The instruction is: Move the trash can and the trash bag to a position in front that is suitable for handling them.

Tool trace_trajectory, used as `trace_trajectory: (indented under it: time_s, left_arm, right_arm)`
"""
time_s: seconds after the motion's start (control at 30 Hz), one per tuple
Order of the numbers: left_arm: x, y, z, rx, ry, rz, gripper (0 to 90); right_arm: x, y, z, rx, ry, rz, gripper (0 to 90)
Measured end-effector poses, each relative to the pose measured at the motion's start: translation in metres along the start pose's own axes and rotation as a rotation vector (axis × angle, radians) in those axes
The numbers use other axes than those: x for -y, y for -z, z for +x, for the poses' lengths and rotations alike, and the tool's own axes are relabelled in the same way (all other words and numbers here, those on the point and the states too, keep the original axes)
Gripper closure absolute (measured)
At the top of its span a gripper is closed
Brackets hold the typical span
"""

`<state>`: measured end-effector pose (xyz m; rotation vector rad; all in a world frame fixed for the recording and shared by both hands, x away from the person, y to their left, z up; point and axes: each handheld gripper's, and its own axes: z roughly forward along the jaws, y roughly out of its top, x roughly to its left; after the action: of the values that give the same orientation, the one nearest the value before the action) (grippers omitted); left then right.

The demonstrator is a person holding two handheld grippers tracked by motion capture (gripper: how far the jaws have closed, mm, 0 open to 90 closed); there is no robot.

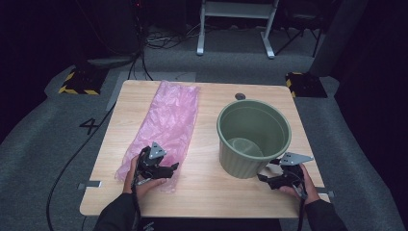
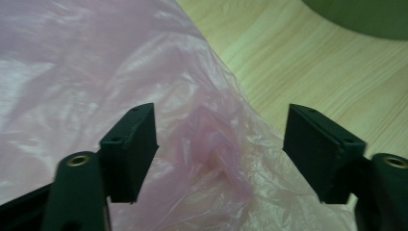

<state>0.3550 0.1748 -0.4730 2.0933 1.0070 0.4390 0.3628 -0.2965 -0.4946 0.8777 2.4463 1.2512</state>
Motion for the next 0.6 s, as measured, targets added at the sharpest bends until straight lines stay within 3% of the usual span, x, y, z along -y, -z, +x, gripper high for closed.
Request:
trace_trajectory:
  time_s: [0.1,0.13,0.17,0.23,0.33,0.43,0.53,0.57,0.6]
  left_arm:
    - [-0.005,0.021,0.003,-0.004,-0.002,-0.047,18.0]
    - [-0.005,0.021,0.003,-0.004,-0.002,-0.047,16.3]
    - [-0.005,0.034,0.006,-0.024,-0.013,-0.067,15.9]
    - [-0.004,0.039,0.009,-0.038,-0.015,-0.071,15.9]
    - [0.003,0.054,0.023,-0.064,0.009,-0.080,17.8]
    - [0.020,0.067,0.047,-0.099,0.039,-0.044,29.4]
    - [0.029,0.069,0.057,-0.118,0.056,-0.011,36.7]
    - [0.038,0.068,0.065,-0.122,0.031,0.027,42.9]
    - [0.038,0.068,0.065,-0.122,0.031,0.027,44.7]
  right_arm:
    - [0.000,-0.001,0.000,0.000,-0.001,-0.004,15.0]
    - [0.000,-0.001,0.000,0.000,-0.001,-0.004,15.0]
    - [0.000,-0.001,0.000,0.003,-0.003,-0.003,15.3]
    - [0.000,-0.001,-0.001,0.002,0.001,-0.002,15.4]
    - [0.001,0.000,-0.002,0.007,-0.002,0.001,15.3]
    - [0.002,-0.001,-0.005,0.014,-0.016,0.017,15.1]
    - [0.002,-0.001,-0.005,0.019,-0.012,0.015,15.2]
    - [0.002,-0.002,-0.005,0.022,-0.009,0.014,15.1]
    - [0.002,-0.002,-0.005,0.022,-0.009,0.014,15.1]
